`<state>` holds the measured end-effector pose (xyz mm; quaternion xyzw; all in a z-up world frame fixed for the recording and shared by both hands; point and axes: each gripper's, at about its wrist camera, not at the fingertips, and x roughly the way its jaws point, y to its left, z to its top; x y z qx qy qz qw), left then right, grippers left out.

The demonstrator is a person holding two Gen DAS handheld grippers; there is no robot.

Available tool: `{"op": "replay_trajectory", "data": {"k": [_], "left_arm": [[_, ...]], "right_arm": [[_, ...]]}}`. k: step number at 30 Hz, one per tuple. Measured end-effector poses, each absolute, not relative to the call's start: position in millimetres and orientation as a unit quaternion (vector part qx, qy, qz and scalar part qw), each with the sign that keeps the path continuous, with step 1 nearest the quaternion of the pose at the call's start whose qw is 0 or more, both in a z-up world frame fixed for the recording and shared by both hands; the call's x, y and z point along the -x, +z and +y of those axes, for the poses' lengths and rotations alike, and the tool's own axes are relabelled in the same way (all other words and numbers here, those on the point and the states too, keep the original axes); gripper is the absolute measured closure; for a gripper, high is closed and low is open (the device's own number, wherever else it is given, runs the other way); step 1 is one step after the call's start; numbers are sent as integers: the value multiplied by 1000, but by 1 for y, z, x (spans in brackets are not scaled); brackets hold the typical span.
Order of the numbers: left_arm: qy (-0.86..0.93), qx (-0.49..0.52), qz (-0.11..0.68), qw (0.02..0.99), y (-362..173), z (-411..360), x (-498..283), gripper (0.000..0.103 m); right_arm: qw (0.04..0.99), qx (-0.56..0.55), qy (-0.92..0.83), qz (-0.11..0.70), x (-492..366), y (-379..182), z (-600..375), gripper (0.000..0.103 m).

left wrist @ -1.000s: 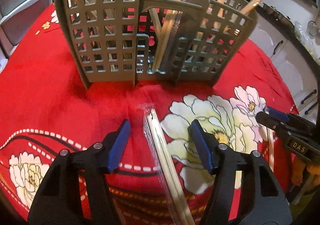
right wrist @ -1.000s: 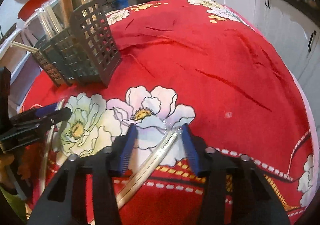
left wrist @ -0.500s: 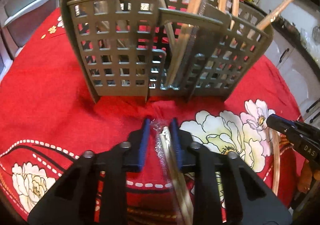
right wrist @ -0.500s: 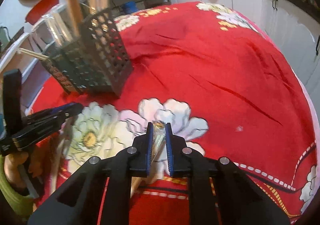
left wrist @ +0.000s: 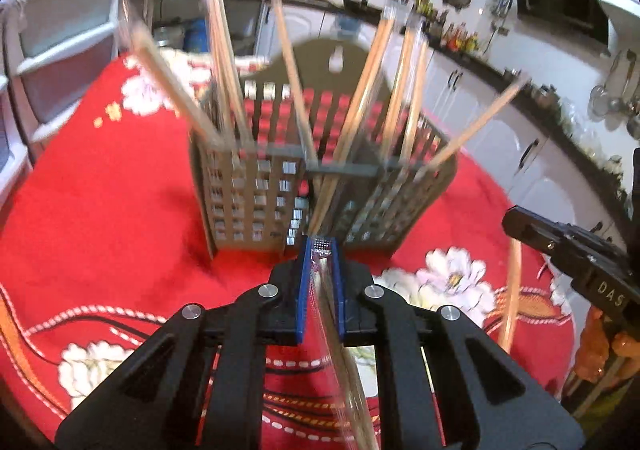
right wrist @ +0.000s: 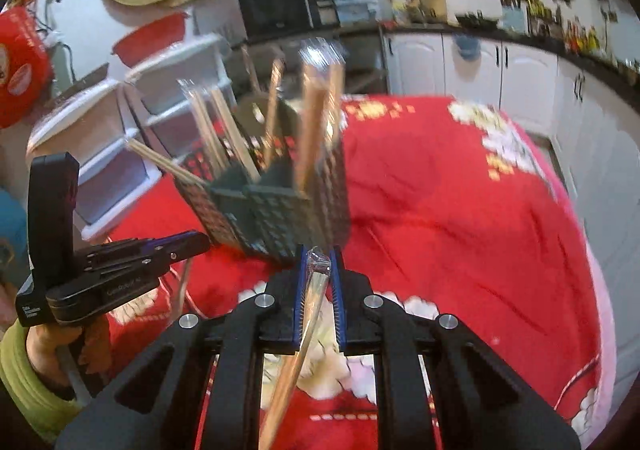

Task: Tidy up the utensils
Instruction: 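Lift the chopsticks with the right tool while the left tool carries its pair above the caddy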

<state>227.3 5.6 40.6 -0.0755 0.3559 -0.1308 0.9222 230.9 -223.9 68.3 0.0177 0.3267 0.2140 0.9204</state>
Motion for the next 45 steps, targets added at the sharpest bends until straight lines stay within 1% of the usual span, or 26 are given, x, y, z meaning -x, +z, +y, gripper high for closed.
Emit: {"op": "replay_trajectory", "data": {"k": [8,9,14,19,36,45], "left_arm": [[-130,83,311,938,81,7,-231,98],[-131,83,305,940,86,8,-231,98],[-135,87,281,946,103,3,-231,98],[-138,95,250,954,133,8,-229,98],[-140,100,178,969,205,9,-236,99],[-138,104,155,973,227,7,-244,99]], "right_arm": [[934,-7,233,271,-221,109,-208,94],[935,-5,234,265,-219,113,-206,96],[939,-1,244,240,-212,134,-198,96],[943,5,252,215,-207,154,-191,96],[952,-7,262,156,-211,208,-184,96],[956,-13,260,134,-225,230,-186,96]]}}
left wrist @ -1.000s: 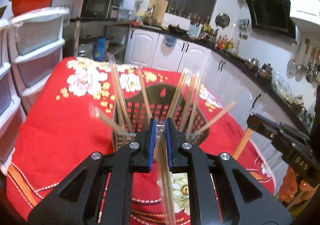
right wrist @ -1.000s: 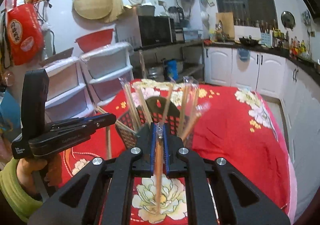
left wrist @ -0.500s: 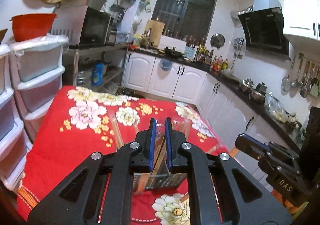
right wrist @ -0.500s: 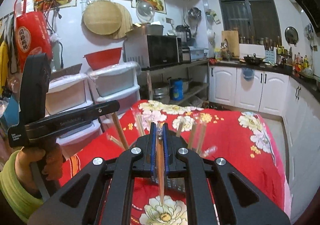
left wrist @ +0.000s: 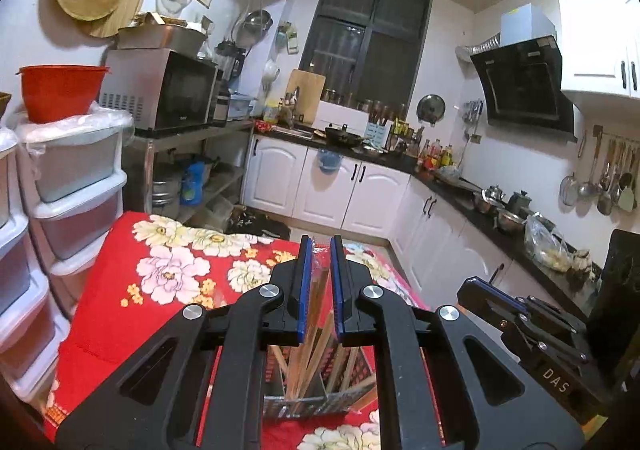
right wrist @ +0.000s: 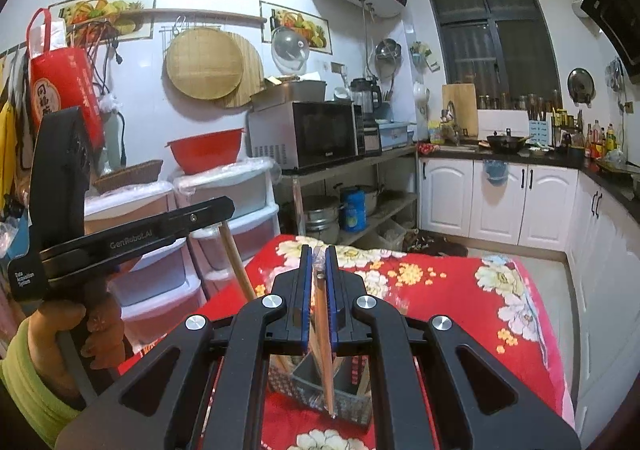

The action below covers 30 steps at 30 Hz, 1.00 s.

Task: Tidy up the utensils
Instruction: 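Lift the chopsticks with the right tool while the left tool carries its pair above the caddy, then lower chopsticks into the caddy and open the right tool while the left tool releases its pair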

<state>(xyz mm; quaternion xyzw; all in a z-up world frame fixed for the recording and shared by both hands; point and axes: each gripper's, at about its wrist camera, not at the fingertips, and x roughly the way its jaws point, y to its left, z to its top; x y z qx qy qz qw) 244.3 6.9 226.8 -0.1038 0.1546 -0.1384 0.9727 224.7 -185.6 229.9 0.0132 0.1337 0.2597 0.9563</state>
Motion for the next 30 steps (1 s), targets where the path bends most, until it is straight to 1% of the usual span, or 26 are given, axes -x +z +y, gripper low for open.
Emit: {"op": "replay_trajectory", "data": {"k": [6,12,23,30], "left_arm": [[-140,112,148,973,235,3,-255,99],[-148,114,153,971,231,-4,-268,99],[-142,103,189,966,197,-11,-295,99],[-132,99,209,964,175,-11,-309,99]], "right_arm": [[959,-18,253,122,-238,242,-189,96],[963,-27,246,109,-248,248,-193,96],[963,-27,242,112,-271,236,-189,96],[961,-31,244,129,-287,224,-186,96]]}}
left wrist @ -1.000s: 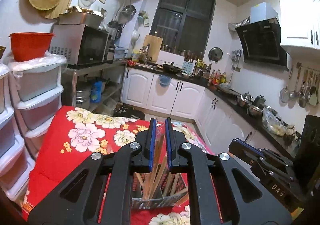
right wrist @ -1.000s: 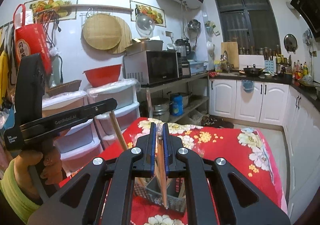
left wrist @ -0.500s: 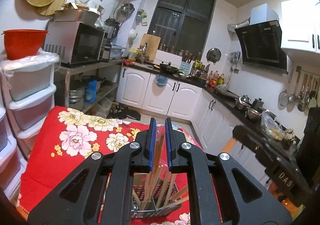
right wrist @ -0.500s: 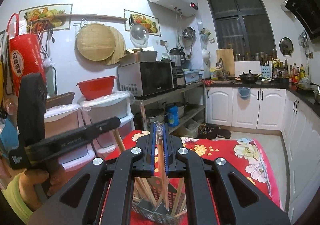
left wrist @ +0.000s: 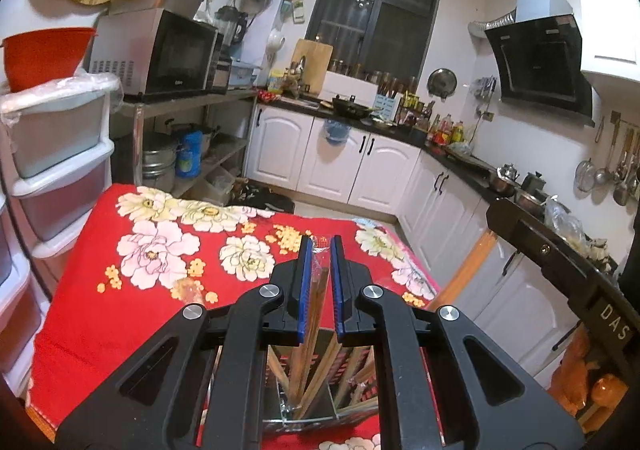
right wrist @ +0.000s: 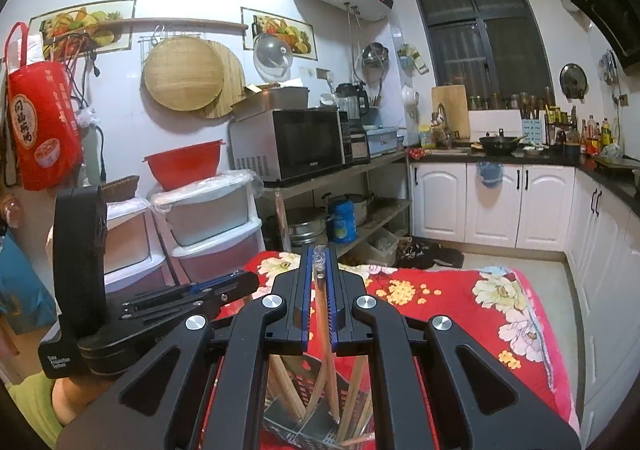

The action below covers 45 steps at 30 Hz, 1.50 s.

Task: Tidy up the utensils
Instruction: 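Lower chopsticks into the caddy and open the right tool while the left tool releases its pair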

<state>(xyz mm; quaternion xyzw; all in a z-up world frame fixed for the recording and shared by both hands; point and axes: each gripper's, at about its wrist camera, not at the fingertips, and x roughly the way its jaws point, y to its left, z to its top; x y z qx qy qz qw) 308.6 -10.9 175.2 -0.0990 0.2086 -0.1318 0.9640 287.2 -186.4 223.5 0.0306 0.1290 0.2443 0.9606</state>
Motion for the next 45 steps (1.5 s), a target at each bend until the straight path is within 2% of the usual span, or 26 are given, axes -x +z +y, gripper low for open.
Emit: {"op": "replay_trajectory", "data": {"k": [18,41,45], "left_arm": [[-123,86,235,960,136,-9,-315,99],[-109,78,249,959,126,-1,-301,99],[-110,74,250,959,126,-1,-298,99]], "right_arm": [[951,-33,239,195,-319,155,-169,96],[950,-32,206,232,-327,144,-176,96],[949,-34,200,241,-324,141,-176,92]]}}
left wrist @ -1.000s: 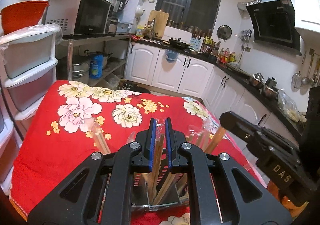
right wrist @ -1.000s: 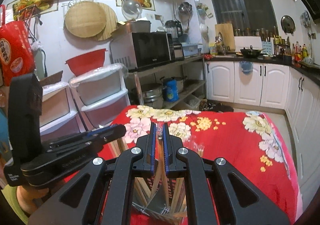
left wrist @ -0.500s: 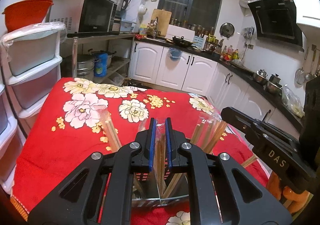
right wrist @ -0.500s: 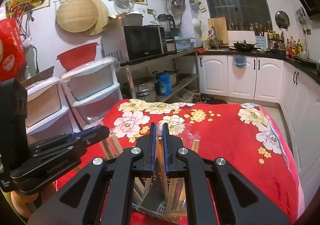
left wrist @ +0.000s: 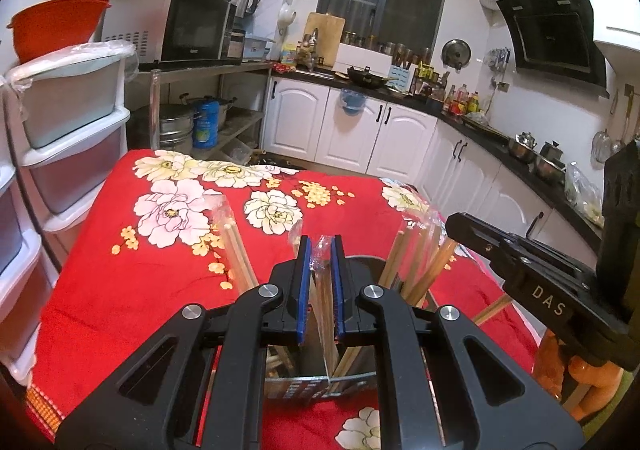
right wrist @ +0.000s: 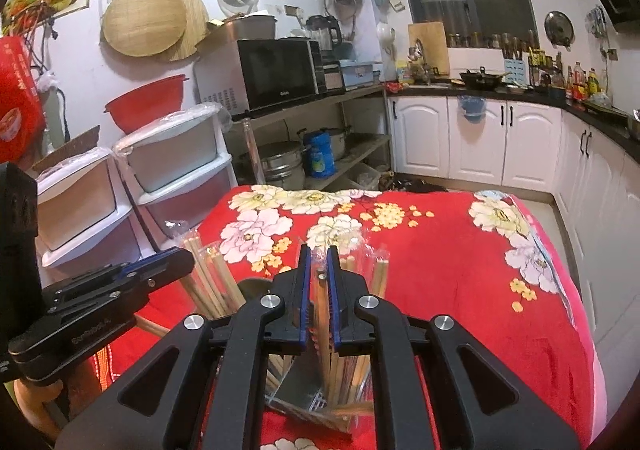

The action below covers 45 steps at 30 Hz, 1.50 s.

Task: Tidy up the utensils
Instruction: 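Lower chopsticks into the caddy and open the right tool while the left tool releases its pair, then pull both open tools back away from the caddy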

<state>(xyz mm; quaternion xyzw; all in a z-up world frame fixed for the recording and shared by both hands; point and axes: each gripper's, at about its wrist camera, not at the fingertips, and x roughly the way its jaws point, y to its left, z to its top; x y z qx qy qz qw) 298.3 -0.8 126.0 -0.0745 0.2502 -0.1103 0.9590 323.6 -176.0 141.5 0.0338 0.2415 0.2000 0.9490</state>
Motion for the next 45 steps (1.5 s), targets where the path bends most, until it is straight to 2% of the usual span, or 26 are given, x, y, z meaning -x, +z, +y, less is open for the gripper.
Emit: {"op": "replay_trajectory", "data": {"k": [6,10,12,16,28,34,36,41,45], "left_arm": [[-118,68,252,958,127,-2,-295,98],[-121,69,253,957,129,-2,-291,95],[-121,68,252,958,130,-3,-290,88],[-124,70,251,957,133,-2,-278,83],[-120,69,245,960,131,7,-236,52],[-112,64,243,961,123,11,-213,35],[-110,62,242,962,119,12,-205,26],[-106,60,251,960,104,15,-190,12],[-102,60,260,958,90,15,-180,12]], "right_arm": [[950,-29,189,246,-313,143,-180,78],[951,-25,184,246,-304,146,-185,72],[952,-20,181,244,-299,148,-186,69],[954,-17,180,241,-288,150,-190,65],[959,4,181,220,-243,153,-192,44],[963,16,176,202,-213,147,-194,25],[965,21,172,198,-204,144,-193,19],[965,24,170,198,-187,130,-195,11],[964,18,169,207,-176,115,-197,9]]}}
